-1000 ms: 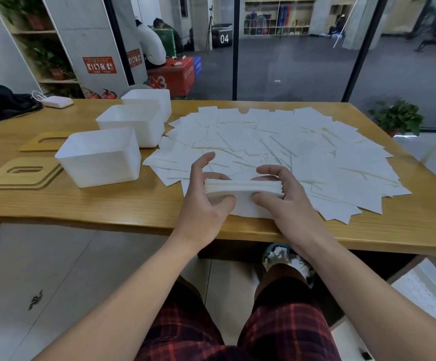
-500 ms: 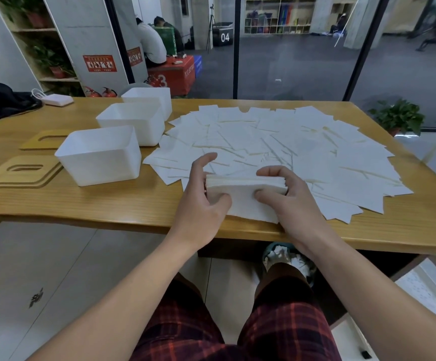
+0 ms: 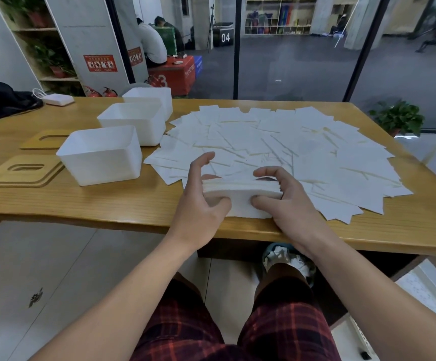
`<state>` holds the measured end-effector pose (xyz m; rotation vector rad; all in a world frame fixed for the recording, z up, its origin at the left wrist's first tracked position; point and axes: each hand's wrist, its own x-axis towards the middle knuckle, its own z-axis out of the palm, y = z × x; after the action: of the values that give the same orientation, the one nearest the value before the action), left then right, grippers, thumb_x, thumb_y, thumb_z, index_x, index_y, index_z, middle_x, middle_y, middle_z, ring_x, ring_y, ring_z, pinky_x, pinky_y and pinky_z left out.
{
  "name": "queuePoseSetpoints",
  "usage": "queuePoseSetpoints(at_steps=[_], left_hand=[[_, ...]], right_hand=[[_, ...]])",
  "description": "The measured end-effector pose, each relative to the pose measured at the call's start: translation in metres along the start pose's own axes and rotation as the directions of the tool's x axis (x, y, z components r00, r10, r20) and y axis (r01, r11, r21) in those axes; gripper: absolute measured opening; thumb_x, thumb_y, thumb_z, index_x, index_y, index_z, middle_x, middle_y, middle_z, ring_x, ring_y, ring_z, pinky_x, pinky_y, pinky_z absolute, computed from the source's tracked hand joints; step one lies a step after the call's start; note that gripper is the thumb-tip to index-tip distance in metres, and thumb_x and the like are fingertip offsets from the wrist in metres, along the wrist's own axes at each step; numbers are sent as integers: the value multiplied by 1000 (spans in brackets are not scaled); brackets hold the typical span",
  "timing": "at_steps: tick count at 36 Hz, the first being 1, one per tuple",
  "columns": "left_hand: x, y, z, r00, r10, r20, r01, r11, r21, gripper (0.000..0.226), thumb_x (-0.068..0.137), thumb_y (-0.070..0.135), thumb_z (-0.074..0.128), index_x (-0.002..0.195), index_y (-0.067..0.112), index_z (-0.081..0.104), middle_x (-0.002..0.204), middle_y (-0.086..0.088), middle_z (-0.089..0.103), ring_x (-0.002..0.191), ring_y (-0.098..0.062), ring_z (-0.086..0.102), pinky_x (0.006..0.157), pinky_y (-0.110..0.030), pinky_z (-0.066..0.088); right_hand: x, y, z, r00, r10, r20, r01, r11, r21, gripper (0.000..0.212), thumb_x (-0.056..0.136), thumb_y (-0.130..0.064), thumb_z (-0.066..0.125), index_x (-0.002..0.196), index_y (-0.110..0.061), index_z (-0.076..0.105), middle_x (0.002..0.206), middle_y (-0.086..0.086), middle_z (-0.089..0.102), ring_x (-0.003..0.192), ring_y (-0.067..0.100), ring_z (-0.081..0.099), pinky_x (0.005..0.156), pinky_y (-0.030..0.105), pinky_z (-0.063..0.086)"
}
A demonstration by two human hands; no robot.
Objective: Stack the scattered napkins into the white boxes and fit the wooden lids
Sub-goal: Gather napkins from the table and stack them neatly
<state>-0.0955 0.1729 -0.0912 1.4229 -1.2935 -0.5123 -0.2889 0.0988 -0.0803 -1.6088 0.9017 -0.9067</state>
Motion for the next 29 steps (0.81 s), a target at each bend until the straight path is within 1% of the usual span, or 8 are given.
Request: queuePoseSetpoints(at_steps=[4,8,12,15,19,22,25,29], left_hand=[[0,-4,-4,1000,-12,12,12,1000,-5,89,94,9,77,157,50,30,148,21,47,93,-9,58,80,-16,52],[0,-1,-9,1000,-1,25,1,1000,17,87,94,6,77,158,44,33,136,9,58,71,-2,58,71,-14,51],[3,-4,-17,999,-29,42,28,999,24,80,96,11,78,155,48,38,110,6,72,79,-8,63,70,-21,55],[7,-5,-27,997,-46,68,47,999,-14,76,98,12,79,154,48,41,106,5,79,92,-14,75,78,-24,58],[16,1,-42,997,-45,65,46,999,-18,67,102,22,76,153,51,42,112,8,80,86,-11,73,80,-28,57],[24,4,-58,997,-69,24,69,997,-18,59,106,30,71,150,57,43,117,5,76,78,-24,68,80,-43,60],[32,4,-79,994,-102,-27,100,994,-51,56,108,27,67,149,58,44,130,4,73,107,-20,76,104,-55,58],[36,4,-110,985,-173,-12,170,977,-132,58,112,20,60,155,50,34,120,0,80,106,-23,79,90,-58,64]], right_hand=[[2,3,-3,1000,17,9,-17,1000,3,40,93,-13,76,122,-38,64,99,-1,71,75,13,64,61,24,46],[3,3,-7,999,5,53,-3,999,-40,32,94,-12,76,118,-31,66,88,-1,73,72,14,63,61,28,47],[3,1,-11,996,-35,87,41,997,-72,29,96,-7,74,116,-27,72,93,0,79,79,23,71,72,35,51],[5,-1,-16,996,-62,70,70,992,-108,25,97,-6,74,114,-24,75,85,0,78,74,18,70,71,30,52],[14,-9,-13,991,-111,71,119,986,-114,23,92,-24,79,114,-22,75,99,30,70,90,51,68,84,64,58],[20,-26,-3,990,-111,90,113,993,-17,39,97,-8,77,131,-24,67,107,9,81,99,37,77,93,60,60],[28,-43,12,992,-101,71,103,994,-38,53,100,-14,76,142,-34,52,115,1,80,98,22,80,91,50,63],[42,-57,36,992,-117,54,122,989,-88,44,103,-14,70,132,-33,43,122,-4,71,100,19,78,83,48,66]])
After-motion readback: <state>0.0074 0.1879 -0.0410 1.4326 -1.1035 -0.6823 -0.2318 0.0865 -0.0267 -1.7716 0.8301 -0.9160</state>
